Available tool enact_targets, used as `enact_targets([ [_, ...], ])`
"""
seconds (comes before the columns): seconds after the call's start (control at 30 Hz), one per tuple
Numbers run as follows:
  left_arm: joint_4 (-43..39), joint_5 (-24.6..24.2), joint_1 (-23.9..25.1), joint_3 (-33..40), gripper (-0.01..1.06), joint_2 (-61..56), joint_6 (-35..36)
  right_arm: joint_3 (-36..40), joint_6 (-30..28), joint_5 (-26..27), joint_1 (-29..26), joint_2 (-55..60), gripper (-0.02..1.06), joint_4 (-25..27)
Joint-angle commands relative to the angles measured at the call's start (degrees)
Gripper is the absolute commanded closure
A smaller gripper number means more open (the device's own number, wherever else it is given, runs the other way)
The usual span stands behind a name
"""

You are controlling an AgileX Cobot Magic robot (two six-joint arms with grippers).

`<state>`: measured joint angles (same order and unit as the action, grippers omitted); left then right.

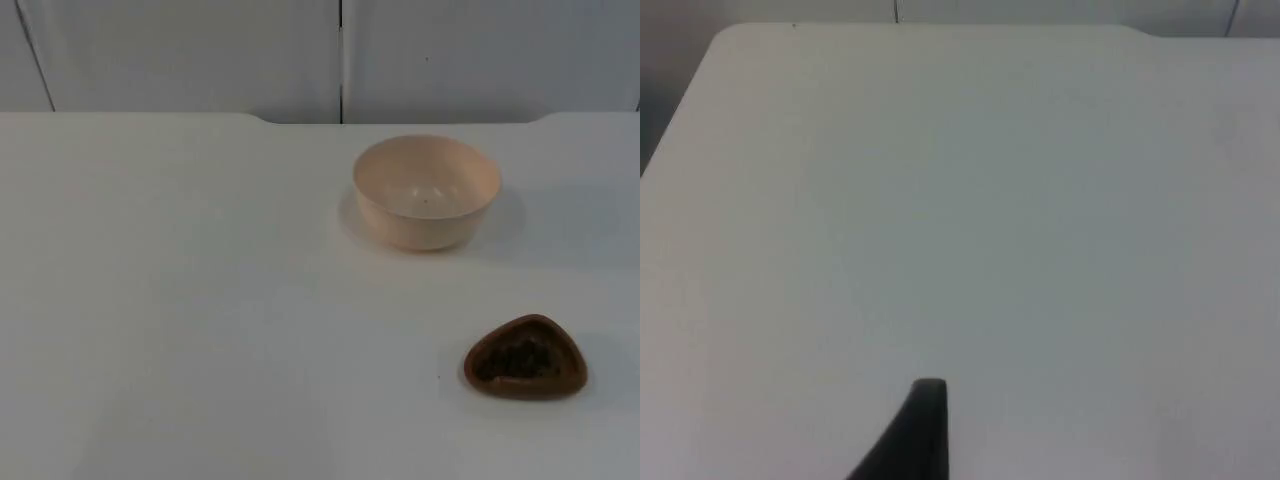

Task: Pick up the bowl with the left hand and pour the coffee beans from the cup into the bowl with the right hand.

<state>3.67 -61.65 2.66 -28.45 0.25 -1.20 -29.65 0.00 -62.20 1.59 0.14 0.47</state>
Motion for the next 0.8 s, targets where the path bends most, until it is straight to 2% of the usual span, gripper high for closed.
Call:
enact_targets([
  [0.0, 1.15, 0.17, 0.11, 0.24, 0.0, -0.25, 0.03, 0.23, -0.7, 0.46, -0.38, -0.14, -0.01, 0.19],
  [0.53, 5.07, 0.68, 0.11, 0.14, 0.0, -0.25, 0.03, 0.23, -0.7, 0.46, -0.38, -0.14, -0.01, 0.19],
  [0.77, 6.76, 1.03, 0.11, -2.93, 0.0, 0.36, 0.03, 0.23, -0.7, 0.46, -0.38, -0.14, -0.01, 0.19],
])
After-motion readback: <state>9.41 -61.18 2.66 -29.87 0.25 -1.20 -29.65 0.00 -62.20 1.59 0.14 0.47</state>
